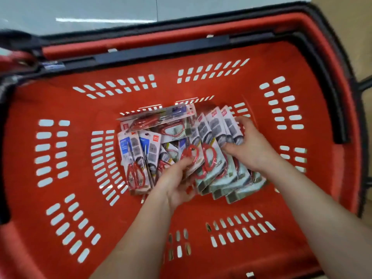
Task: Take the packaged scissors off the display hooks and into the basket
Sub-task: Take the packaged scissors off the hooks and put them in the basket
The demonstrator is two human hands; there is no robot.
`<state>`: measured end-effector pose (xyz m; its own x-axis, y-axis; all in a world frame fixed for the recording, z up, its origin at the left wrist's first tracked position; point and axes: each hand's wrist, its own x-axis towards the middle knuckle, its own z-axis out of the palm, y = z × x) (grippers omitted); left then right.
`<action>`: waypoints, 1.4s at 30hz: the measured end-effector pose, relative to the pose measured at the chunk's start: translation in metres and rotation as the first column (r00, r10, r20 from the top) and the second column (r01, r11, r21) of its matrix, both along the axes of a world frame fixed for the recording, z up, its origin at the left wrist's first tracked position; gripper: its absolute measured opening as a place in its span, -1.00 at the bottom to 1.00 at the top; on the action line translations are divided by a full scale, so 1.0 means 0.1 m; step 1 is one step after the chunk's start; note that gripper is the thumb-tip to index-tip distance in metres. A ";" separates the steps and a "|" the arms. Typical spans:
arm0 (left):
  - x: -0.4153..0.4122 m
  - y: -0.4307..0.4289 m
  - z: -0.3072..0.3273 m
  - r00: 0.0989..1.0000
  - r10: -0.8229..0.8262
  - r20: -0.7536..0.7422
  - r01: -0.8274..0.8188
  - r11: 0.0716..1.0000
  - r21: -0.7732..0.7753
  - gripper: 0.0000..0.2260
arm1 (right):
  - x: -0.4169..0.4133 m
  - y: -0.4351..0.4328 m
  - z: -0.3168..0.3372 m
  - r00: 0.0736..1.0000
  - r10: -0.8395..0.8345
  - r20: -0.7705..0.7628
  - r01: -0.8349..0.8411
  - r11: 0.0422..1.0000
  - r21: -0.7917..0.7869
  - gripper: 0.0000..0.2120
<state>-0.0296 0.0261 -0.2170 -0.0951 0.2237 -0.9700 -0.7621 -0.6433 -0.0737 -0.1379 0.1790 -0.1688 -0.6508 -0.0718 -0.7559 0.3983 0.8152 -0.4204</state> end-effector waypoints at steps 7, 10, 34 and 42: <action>-0.03 0.05 0.59 0.982 0.089 -0.169 -0.078 0.994 0.072 -0.57 | 0.31 0.12 0.73 0.998 -0.050 -0.031 0.048 0.997 -0.056 -0.38; 0.00 0.01 0.74 0.977 0.091 -0.191 -0.120 0.982 -0.148 -0.58 | 0.50 0.20 0.94 0.992 -0.118 -0.038 0.115 0.991 -0.070 -0.51; -0.03 0.19 4.70 0.690 -0.396 -0.606 0.206 0.910 -0.360 -0.53 | 0.76 0.03 4.15 0.881 -0.472 -0.015 0.380 0.728 -0.571 -0.40; -0.03 0.13 6.09 0.427 -0.583 -0.691 0.122 0.795 -0.595 -0.64 | 0.94 0.15 5.57 0.767 -0.621 -0.164 0.291 0.563 -0.773 -0.26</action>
